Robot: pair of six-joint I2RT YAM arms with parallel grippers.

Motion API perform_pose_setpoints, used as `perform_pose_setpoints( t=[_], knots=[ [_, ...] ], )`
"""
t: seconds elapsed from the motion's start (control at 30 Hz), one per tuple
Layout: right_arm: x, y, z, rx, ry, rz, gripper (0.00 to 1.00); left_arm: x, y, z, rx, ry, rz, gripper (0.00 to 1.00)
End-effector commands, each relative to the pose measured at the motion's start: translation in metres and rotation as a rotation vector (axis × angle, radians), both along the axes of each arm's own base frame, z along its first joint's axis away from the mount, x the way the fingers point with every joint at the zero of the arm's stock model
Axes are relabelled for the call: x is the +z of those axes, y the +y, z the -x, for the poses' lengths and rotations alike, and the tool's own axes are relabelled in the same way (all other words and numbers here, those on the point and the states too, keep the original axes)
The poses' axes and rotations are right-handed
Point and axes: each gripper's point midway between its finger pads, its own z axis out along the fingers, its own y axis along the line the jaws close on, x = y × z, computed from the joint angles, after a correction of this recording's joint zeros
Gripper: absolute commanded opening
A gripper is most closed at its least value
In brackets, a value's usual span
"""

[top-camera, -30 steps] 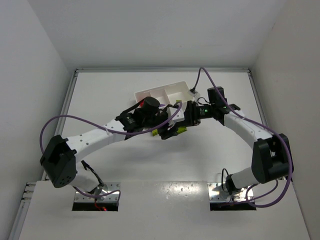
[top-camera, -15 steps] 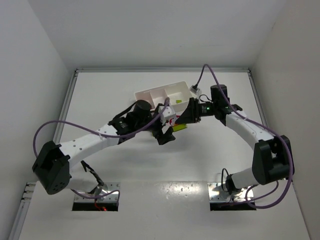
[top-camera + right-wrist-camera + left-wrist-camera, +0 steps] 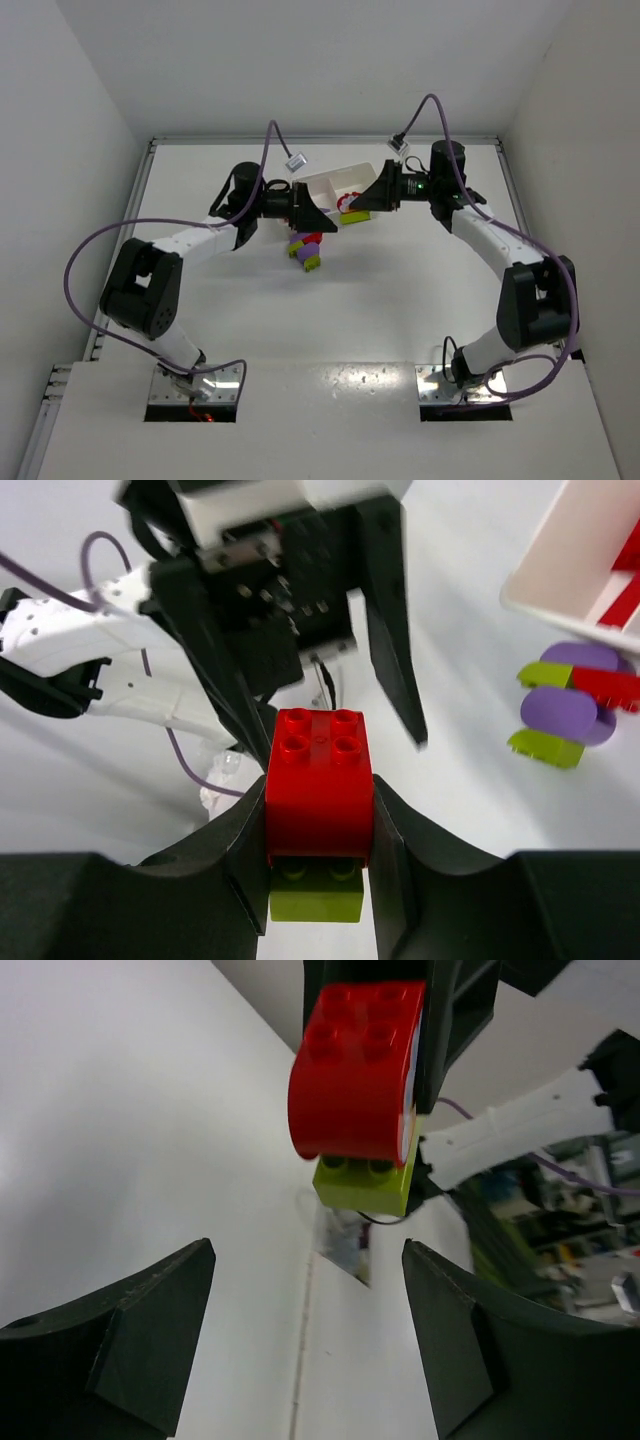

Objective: Sort the legos into containers by color

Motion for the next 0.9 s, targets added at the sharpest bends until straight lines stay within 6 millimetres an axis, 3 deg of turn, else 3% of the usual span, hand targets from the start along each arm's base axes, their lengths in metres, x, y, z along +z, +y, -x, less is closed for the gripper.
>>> perform_pose_setpoints(
  t=[0.0, 0.37, 0.8, 0.87],
  knots=[
    [0.033, 0.004, -0.012, 0.018, -0.121, -0.044, 0.01, 0.037, -0.001, 0.027, -0.170, 0.031, 0.111, 0.82],
    [0.030, 0.009, -0.019, 0.026, -0.103, -0.044, 0.01, 0.052, -0.001, 0.025, -0.151, -0.025, 0.129, 0.80],
    [0.032, 0.022, -0.008, 0.071, -0.091, -0.053, 0.01, 0.048, -0.003, -0.005, -0.008, -0.032, 0.137, 0.80],
    [0.033, 0.022, -0.007, 0.080, -0.100, -0.057, 0.01, 0.048, -0.005, -0.009, 0.001, -0.032, 0.138, 0.77]
  ],
)
